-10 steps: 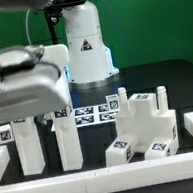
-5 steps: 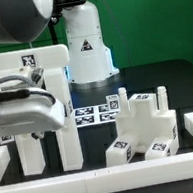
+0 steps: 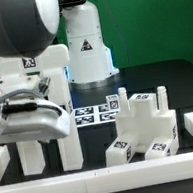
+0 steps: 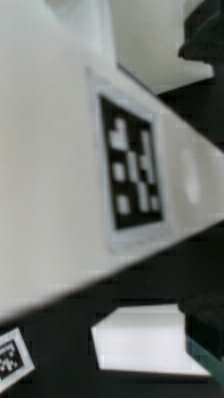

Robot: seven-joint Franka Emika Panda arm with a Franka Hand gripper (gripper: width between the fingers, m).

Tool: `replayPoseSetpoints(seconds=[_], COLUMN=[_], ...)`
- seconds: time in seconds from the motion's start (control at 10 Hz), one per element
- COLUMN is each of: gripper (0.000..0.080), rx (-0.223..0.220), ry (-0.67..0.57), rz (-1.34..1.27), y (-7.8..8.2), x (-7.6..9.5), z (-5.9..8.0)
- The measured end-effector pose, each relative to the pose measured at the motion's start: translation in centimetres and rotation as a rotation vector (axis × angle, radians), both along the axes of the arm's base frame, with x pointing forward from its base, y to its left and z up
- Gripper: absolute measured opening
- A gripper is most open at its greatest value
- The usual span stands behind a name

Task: Assemble chair

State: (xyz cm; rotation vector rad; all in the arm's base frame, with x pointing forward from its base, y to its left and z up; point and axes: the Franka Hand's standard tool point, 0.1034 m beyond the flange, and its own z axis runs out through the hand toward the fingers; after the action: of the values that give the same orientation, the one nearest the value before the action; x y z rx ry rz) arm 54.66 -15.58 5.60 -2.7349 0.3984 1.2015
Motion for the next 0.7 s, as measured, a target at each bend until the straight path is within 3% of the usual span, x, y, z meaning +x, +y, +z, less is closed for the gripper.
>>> replayPoseSetpoints(seconds=[0.2,0.3,0.4,0.6,0.7], gripper=[0.0649,0.0520,0.0520,0.0282,0.0282], rx=[0.003,0.003,0.003,0.004,0.004], ry=[0.011,0.011,0.011,0.012,0.012], rz=[0.000,-0.001,-0.001,-0.001,-0.001], y=[0.28,0.20,0.19,0.17,0.16], x=[-0.44,-0.47,-0.48,-0.51,-0.51], z=[-0.09,-0.10,-0.12,-0.11,-0.11])
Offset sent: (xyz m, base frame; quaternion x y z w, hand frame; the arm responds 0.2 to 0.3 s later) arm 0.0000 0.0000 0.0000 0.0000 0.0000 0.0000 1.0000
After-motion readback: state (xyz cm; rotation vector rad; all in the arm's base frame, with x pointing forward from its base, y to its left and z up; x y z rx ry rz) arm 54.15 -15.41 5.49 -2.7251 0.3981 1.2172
